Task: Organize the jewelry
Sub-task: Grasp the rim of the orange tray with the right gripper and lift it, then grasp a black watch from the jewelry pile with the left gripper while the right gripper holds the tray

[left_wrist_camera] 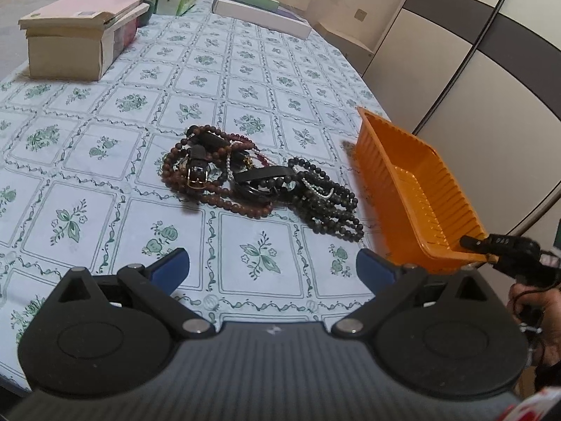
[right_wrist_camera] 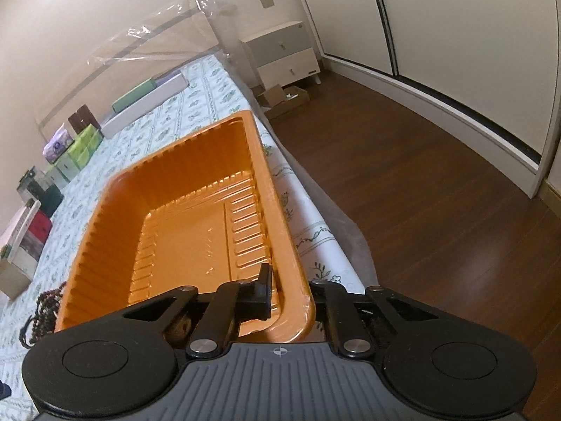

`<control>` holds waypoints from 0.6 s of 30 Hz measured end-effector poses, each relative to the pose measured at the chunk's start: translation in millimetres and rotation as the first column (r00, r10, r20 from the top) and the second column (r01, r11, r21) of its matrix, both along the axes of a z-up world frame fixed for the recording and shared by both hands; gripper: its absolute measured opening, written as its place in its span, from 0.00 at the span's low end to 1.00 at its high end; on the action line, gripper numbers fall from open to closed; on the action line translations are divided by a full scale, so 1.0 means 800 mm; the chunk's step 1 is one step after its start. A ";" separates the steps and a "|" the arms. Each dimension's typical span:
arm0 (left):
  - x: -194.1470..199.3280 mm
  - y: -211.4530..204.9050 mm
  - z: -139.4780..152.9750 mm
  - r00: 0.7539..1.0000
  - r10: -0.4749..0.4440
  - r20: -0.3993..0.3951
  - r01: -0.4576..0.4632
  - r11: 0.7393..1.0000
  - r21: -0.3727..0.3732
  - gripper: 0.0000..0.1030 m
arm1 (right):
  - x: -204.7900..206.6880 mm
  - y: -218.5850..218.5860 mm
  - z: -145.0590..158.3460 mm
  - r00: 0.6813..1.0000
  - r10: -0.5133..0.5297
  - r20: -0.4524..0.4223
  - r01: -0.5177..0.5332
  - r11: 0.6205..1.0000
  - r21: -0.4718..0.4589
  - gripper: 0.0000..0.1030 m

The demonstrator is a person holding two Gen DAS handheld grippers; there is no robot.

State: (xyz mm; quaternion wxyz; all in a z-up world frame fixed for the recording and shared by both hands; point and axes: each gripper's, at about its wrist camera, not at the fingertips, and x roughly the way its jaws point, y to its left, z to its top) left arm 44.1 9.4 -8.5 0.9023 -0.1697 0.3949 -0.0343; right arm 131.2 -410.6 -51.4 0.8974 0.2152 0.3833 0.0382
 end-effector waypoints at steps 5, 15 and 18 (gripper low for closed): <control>-0.001 0.003 -0.002 1.000 -0.003 -0.007 0.003 1.000 0.005 0.97 | 0.001 -0.003 0.010 1.000 -0.007 -0.019 0.007 1.000 0.002 0.07; 0.003 0.016 -0.005 1.000 -0.002 -0.004 0.003 0.997 0.072 0.93 | 0.003 0.046 0.058 0.992 0.120 0.049 -0.102 0.955 -0.279 0.05; 0.006 0.021 -0.005 1.000 -0.004 -0.004 0.004 0.997 0.081 0.92 | 0.001 0.068 0.069 0.981 0.186 0.055 -0.151 0.913 -0.378 0.04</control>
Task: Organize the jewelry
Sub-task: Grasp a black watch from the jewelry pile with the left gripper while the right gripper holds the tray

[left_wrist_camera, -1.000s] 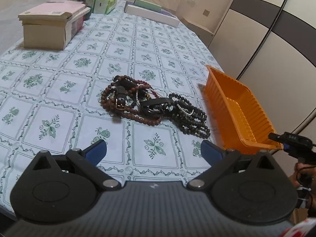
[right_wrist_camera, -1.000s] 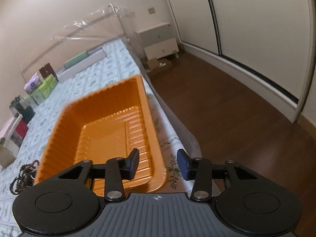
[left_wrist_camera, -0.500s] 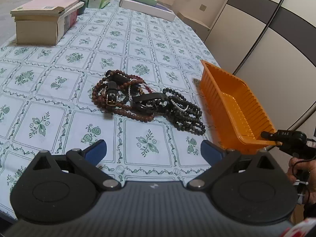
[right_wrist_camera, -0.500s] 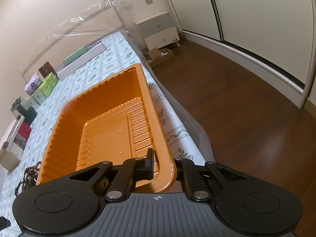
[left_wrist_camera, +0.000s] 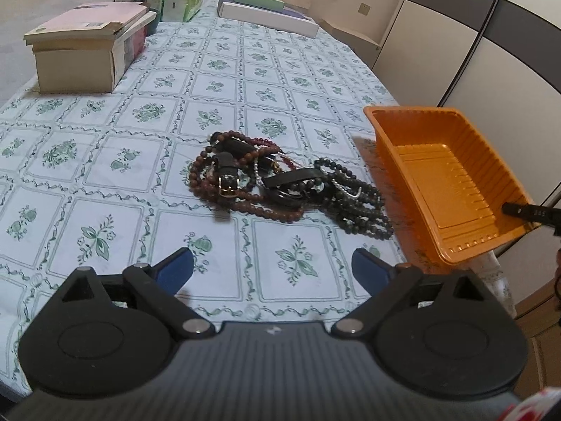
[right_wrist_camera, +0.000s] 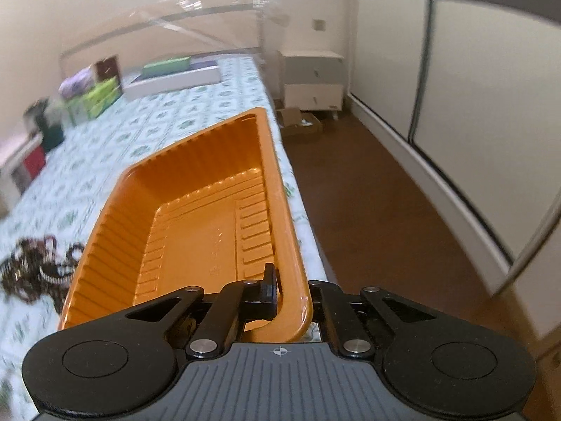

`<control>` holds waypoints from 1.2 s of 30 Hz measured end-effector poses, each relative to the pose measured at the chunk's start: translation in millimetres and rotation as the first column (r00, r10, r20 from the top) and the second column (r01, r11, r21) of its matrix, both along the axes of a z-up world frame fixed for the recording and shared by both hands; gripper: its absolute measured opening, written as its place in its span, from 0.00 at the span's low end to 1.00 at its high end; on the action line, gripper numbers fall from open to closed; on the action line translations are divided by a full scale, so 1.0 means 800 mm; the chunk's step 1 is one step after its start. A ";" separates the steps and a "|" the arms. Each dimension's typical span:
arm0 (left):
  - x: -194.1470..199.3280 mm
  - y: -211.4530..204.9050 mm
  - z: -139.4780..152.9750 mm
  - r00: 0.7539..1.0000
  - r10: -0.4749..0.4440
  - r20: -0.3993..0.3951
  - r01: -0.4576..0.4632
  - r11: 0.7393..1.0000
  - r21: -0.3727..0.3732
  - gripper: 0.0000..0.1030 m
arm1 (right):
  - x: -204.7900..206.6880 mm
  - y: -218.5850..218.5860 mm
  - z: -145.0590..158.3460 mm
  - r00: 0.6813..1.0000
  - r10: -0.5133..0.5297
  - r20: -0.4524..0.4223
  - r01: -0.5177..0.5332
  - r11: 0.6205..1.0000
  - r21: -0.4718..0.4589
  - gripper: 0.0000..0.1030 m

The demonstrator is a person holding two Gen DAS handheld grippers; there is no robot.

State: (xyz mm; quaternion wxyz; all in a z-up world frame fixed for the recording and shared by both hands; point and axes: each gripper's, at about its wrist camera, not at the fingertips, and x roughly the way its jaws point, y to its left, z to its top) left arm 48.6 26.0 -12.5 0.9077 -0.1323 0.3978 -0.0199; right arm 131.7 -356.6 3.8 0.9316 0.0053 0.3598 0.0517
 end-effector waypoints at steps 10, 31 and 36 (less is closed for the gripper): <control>0.017 0.012 -0.004 1.000 -0.020 0.014 0.019 0.998 0.063 0.91 | -0.002 0.048 0.005 0.992 0.125 -0.016 -0.125 0.962 -0.242 0.03; 0.085 0.022 -0.025 0.992 -0.115 0.049 0.101 0.969 0.226 0.53 | 0.014 0.115 0.014 0.966 0.251 -0.057 -0.243 0.814 -0.528 0.02; 0.098 0.020 -0.027 0.993 -0.116 0.025 0.107 0.966 0.235 0.31 | 0.019 0.116 0.011 0.963 0.254 -0.085 -0.260 0.803 -0.536 0.02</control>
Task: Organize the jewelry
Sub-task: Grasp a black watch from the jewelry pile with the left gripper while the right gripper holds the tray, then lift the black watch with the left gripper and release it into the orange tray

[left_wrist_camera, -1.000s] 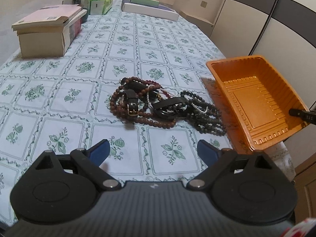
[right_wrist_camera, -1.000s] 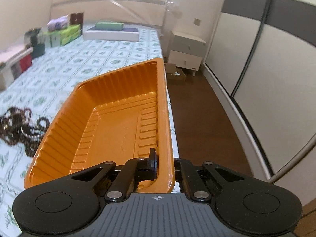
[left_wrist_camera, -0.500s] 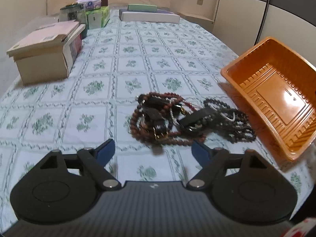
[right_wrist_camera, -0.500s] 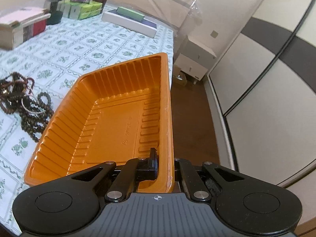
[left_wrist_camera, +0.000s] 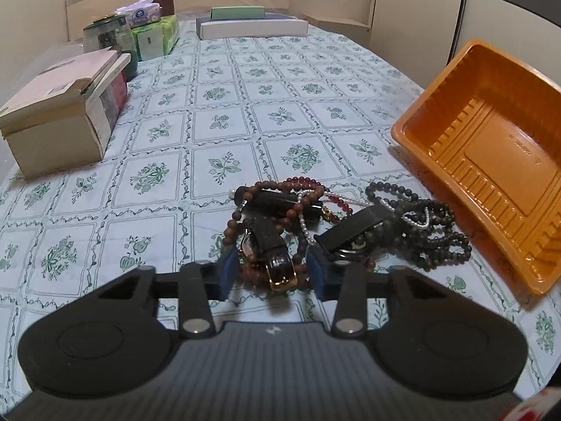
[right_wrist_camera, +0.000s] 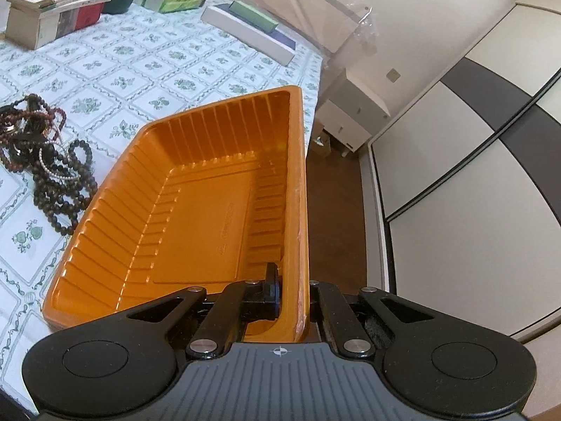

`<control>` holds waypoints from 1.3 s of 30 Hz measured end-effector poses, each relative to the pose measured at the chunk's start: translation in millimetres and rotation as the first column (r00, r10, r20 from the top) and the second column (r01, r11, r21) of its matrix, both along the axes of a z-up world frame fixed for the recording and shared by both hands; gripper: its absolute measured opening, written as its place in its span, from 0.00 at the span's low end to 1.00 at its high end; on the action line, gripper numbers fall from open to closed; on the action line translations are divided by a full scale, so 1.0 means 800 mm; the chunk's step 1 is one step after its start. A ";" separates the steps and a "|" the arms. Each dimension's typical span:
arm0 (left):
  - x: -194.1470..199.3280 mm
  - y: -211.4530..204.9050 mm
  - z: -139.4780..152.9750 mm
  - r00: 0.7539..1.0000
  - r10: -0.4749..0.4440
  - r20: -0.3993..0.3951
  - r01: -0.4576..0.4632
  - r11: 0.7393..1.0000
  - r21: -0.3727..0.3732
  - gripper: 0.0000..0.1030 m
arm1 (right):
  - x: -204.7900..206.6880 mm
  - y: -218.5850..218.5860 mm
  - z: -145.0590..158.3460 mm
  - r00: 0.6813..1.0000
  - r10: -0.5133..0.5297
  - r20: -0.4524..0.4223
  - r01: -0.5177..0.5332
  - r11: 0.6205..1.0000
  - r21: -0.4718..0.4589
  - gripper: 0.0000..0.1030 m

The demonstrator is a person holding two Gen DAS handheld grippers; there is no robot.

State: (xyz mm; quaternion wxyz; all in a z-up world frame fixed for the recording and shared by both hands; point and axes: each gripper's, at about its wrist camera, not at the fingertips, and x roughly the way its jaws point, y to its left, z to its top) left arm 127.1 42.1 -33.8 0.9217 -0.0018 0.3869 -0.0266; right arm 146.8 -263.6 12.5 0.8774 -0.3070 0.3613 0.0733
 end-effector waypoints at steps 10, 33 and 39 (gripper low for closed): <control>0.010 0.002 0.002 0.999 -0.025 -0.035 0.025 1.000 0.015 0.14 | 0.008 0.007 -0.007 0.997 0.004 -0.077 -0.010 0.997 -0.081 0.03; 0.043 0.024 0.108 0.987 -0.161 0.003 0.161 0.981 -0.104 0.14 | 0.013 0.009 -0.010 0.994 -0.029 -0.105 0.022 0.998 -0.067 0.03; 0.054 -0.003 0.125 0.975 -0.223 0.011 0.222 0.961 -0.163 0.14 | 0.012 0.008 -0.008 0.994 -0.030 -0.103 0.024 0.998 -0.059 0.03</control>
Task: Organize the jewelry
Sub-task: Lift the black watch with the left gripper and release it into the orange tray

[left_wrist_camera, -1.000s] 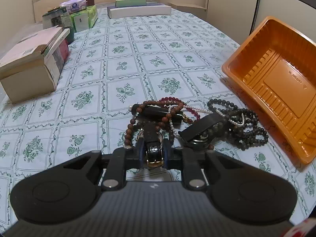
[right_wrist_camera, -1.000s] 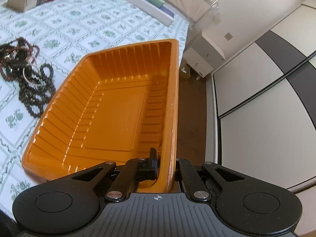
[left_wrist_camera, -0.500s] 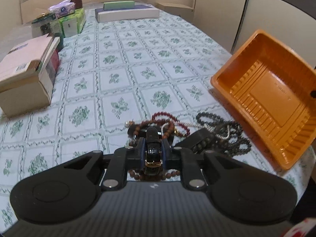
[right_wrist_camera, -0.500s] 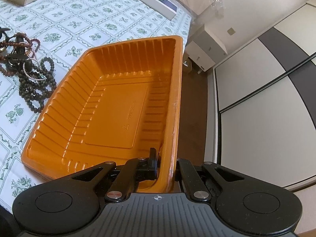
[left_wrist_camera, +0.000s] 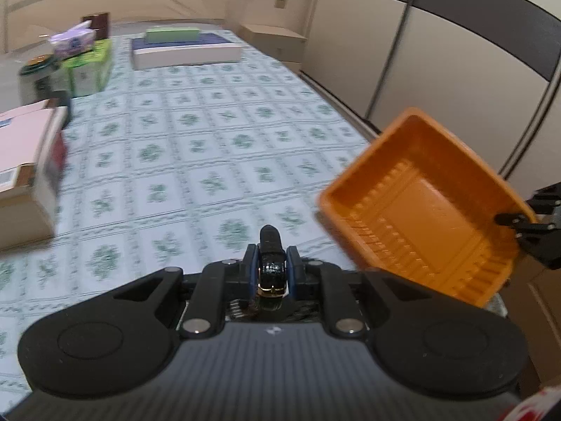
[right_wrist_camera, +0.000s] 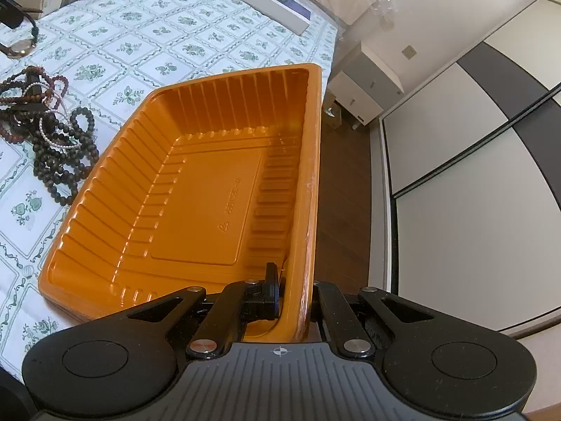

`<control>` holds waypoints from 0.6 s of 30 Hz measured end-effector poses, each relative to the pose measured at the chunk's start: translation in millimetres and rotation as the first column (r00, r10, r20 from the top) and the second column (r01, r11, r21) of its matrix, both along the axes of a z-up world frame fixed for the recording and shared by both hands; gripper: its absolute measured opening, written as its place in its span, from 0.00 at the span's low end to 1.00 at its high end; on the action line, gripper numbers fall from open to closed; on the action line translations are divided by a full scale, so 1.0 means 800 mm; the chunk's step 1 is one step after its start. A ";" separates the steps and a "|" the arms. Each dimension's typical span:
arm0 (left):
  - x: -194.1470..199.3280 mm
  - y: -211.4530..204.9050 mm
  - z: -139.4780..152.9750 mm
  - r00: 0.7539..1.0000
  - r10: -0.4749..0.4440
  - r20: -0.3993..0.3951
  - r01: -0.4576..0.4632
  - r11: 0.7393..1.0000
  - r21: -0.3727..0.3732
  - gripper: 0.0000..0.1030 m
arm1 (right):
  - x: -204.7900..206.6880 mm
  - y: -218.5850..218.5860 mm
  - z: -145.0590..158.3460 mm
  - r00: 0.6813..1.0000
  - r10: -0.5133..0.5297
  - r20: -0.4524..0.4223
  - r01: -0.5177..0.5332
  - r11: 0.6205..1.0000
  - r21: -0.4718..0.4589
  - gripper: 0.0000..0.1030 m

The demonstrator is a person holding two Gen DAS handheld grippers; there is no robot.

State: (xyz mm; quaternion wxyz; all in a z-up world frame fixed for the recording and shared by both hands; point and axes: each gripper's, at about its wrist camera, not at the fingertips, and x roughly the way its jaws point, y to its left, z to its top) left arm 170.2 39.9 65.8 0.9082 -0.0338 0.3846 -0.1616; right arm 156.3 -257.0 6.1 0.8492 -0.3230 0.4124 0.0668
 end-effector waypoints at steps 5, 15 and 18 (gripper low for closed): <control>0.006 -0.053 -0.012 0.998 -0.064 -0.020 0.063 0.997 -0.033 0.14 | 0.000 -0.001 0.000 1.000 -0.002 -0.001 0.002 1.000 0.007 0.03; 0.001 -0.187 -0.060 0.972 -0.224 -0.073 0.216 0.971 -0.102 0.14 | 0.002 -0.008 0.000 1.000 -0.021 -0.014 0.022 0.999 0.041 0.03; -0.001 -0.206 -0.066 0.966 -0.245 -0.081 0.235 0.966 -0.111 0.14 | 0.003 -0.010 0.001 1.000 -0.024 -0.015 0.025 0.999 0.047 0.03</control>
